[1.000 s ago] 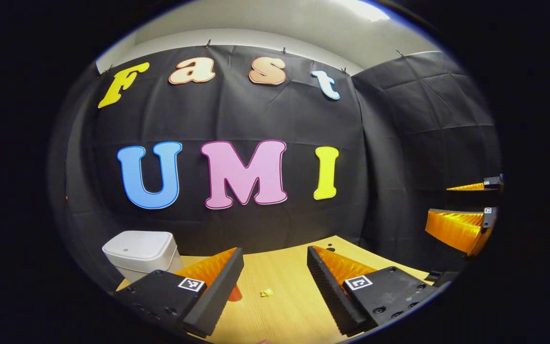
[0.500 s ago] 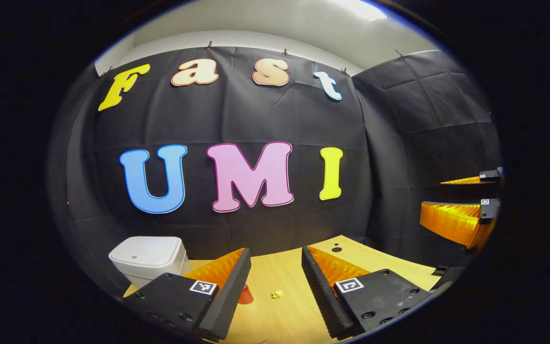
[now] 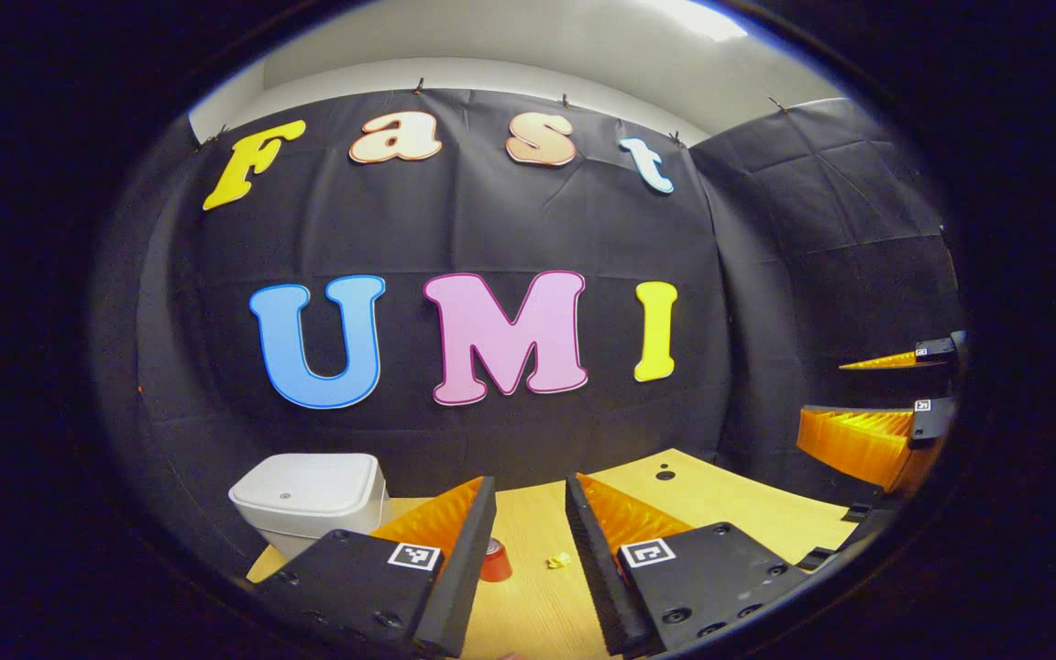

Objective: Press the lid of the desktop garbage bin to open it, pick up the crumpled paper on the desktop and throw it into the bin, then pick up the pop can on the desktop and drop it into the bin, and finally close the garbage bin lid.

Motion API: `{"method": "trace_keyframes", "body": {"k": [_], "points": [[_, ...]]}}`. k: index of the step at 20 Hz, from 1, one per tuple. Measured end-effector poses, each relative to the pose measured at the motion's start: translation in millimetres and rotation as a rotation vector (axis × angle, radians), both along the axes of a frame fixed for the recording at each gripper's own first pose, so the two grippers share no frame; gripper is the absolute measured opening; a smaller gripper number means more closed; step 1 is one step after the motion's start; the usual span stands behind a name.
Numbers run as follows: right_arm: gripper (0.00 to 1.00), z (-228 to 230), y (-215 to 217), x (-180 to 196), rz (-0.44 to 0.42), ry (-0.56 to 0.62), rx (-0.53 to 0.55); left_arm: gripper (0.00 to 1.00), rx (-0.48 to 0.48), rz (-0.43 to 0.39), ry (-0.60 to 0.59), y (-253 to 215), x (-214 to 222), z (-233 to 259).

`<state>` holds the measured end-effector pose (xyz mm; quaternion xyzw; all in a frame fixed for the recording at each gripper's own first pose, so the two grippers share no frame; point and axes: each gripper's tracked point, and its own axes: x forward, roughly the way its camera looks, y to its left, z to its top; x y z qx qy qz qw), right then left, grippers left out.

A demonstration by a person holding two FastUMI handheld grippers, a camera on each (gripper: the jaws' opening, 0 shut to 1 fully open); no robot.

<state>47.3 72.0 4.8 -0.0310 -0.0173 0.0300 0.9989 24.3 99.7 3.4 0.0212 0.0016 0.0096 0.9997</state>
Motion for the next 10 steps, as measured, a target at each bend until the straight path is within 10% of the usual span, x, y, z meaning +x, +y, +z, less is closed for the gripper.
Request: {"method": "trace_keyframes", "body": {"k": [10], "points": [[0.96, 7, 52, 28, 0.171, -0.010, -0.036, 0.07, -0.058, 0.211, 0.103, 133, -19, -16]]}}
